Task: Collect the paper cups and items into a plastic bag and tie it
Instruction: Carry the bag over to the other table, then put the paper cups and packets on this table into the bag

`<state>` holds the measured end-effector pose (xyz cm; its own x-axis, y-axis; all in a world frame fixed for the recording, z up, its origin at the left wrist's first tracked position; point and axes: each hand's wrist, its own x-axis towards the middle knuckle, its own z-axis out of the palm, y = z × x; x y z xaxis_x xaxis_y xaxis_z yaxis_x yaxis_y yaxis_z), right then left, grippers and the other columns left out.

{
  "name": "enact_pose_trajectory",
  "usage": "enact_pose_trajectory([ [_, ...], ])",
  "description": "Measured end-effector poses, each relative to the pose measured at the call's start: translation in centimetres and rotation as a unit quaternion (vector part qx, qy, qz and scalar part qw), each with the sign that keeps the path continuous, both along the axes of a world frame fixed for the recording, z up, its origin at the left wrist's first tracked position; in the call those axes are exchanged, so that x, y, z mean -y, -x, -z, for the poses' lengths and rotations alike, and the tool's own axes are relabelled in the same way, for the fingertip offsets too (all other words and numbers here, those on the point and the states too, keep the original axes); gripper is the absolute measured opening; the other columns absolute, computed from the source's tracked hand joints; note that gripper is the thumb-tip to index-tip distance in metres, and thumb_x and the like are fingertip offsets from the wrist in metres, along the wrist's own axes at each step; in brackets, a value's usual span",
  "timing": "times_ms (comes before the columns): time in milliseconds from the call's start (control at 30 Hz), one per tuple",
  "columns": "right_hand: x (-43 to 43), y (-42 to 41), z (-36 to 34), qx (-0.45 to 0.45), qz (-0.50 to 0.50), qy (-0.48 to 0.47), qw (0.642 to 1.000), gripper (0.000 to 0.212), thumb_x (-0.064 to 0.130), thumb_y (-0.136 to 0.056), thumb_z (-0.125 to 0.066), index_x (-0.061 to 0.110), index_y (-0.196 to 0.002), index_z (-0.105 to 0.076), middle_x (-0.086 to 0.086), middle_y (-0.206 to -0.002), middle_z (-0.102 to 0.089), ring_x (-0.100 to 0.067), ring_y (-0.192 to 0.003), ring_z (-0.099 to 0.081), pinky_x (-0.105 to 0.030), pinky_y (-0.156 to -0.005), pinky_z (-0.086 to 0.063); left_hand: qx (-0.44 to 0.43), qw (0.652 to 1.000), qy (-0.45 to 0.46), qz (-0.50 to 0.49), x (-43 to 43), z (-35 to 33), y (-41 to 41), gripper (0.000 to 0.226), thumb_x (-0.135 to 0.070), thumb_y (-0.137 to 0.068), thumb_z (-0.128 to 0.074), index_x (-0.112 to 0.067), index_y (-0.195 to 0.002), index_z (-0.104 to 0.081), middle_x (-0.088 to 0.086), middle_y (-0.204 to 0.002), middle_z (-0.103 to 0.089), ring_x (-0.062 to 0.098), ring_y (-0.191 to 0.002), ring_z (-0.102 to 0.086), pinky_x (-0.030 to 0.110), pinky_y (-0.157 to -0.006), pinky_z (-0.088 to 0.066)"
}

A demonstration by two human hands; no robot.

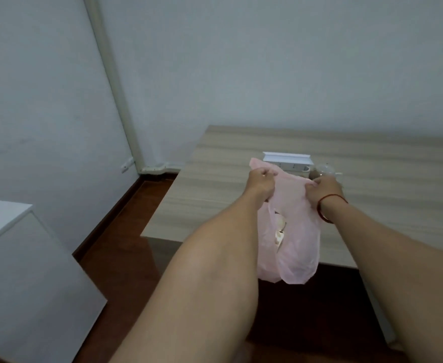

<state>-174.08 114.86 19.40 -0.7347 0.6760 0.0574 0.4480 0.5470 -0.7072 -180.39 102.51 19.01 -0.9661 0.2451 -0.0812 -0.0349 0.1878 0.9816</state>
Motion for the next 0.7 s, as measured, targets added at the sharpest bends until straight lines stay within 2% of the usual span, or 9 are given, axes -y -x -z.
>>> enact_pose_trajectory([
  [67, -3.8, 1.0, 0.3, 0.01, 0.006, -0.002, 1.0, 0.03, 0.014, -0.09, -0.05, 0.0, -0.107, -0.069, -0.024, -0.116, -0.065, -0.038, -0.111, -0.059, -0.034, -0.094, -0.047, 0.009, 1.0, 0.003, -0.004, -4.2, 0.7, 1.0, 0.033, -0.017, -0.102, -0.04, -0.008, -0.117, -0.067, -0.002, -0.069, -0.051, 0.012, -0.053, -0.043, 0.012, -0.033, -0.034],
  [133, -7.3, 2.2, 0.7, 0.013, 0.009, -0.008, 1.0, 0.031, 0.015, -0.091, -0.051, -0.002, -0.11, -0.068, -0.025, -0.118, -0.064, -0.038, -0.113, -0.058, -0.036, -0.094, -0.047, 0.009, 1.0, 0.0, -0.01, -8.1, 1.4, 2.2, 0.032, -0.017, -0.101, -0.041, -0.007, -0.115, -0.068, 0.0, -0.077, -0.055, 0.013, -0.056, -0.045, 0.016, -0.042, -0.034],
  [267, -15.2, 4.2, 1.4, 0.003, 0.0, -0.009, 1.0, 0.027, 0.013, -0.089, -0.051, 0.003, -0.107, -0.068, -0.026, -0.116, -0.064, -0.039, -0.109, -0.06, -0.036, -0.091, -0.048, -0.001, 0.999, -0.019, -0.029, -16.8, 2.5, 4.0, 0.028, -0.011, -0.098, -0.046, 0.001, -0.109, -0.069, 0.009, -0.108, -0.063, 0.018, -0.09, -0.054, 0.022, -0.066, -0.043],
  [333, -19.2, 4.6, 1.7, 0.013, -0.007, -0.003, 1.0, 0.026, 0.014, -0.089, -0.052, 0.005, -0.106, -0.069, -0.025, -0.116, -0.064, -0.039, -0.109, -0.06, -0.036, -0.09, -0.048, -0.001, 0.999, -0.01, -0.035, -20.9, 2.6, 4.4, 0.023, -0.01, -0.097, -0.049, 0.0, -0.103, -0.069, 0.011, -0.11, -0.063, 0.02, -0.096, -0.057, 0.024, -0.077, -0.043],
  [400, -23.4, 5.3, 1.9, 0.018, -0.009, 0.003, 1.0, 0.027, 0.015, -0.089, -0.052, 0.002, -0.104, -0.069, -0.024, -0.115, -0.065, -0.037, -0.107, -0.062, -0.035, -0.087, -0.049, 0.006, 0.999, -0.015, -0.042, -24.9, 2.1, 4.9, 0.016, -0.013, -0.096, -0.051, -0.009, -0.096, -0.066, 0.009, -0.099, -0.061, 0.019, -0.091, -0.056, 0.027, -0.078, -0.043],
  [500, -28.6, 6.1, 2.3, 0.034, -0.01, 0.001, 0.999, 0.029, 0.016, -0.089, -0.052, -0.001, -0.106, -0.068, -0.024, -0.116, -0.065, -0.038, -0.108, -0.061, -0.035, -0.087, -0.05, 0.021, 0.999, -0.02, -0.046, -29.7, 1.9, 5.3, 0.016, -0.013, -0.098, -0.049, -0.013, -0.095, -0.065, 0.007, -0.096, -0.059, 0.016, -0.091, -0.054, 0.026, -0.079, -0.042],
  [567, -31.6, 6.3, 2.4, 0.039, -0.008, 0.004, 0.999, 0.029, 0.016, -0.089, -0.052, -0.002, -0.106, -0.068, -0.025, -0.116, -0.065, -0.038, -0.108, -0.061, -0.035, -0.088, -0.05, 0.029, 0.998, -0.023, -0.046, -32.6, 1.9, 5.3, 0.023, -0.012, -0.098, -0.048, -0.006, -0.106, -0.069, 0.007, -0.102, -0.061, 0.017, -0.097, -0.056, 0.024, -0.081, -0.043],
  [633, -34.4, 6.5, 2.3, 0.034, -0.001, 0.004, 0.999, 0.029, 0.015, -0.089, -0.052, -0.002, -0.105, -0.068, -0.025, -0.115, -0.065, -0.038, -0.107, -0.062, -0.035, -0.087, -0.05, 0.03, 0.998, -0.017, -0.048, -35.3, 1.8, 5.6, 0.029, -0.011, -0.099, -0.047, -0.001, -0.117, -0.067, 0.011, -0.119, -0.064, 0.021, -0.107, -0.059, 0.023, -0.083, -0.046],
  [700, -37.5, 6.8, 2.0, 0.026, 0.013, 0.002, 1.0, 0.029, 0.015, -0.088, -0.052, -0.002, -0.106, -0.068, -0.025, -0.115, -0.065, -0.038, -0.106, -0.062, -0.035, -0.086, -0.05, 0.032, 0.999, -0.016, -0.04, -38.2, 1.7, 6.3, 0.03, -0.012, -0.099, -0.046, -0.004, -0.12, -0.067, 0.015, -0.123, -0.064, 0.02, -0.098, -0.058, 0.022, -0.063, -0.045],
])
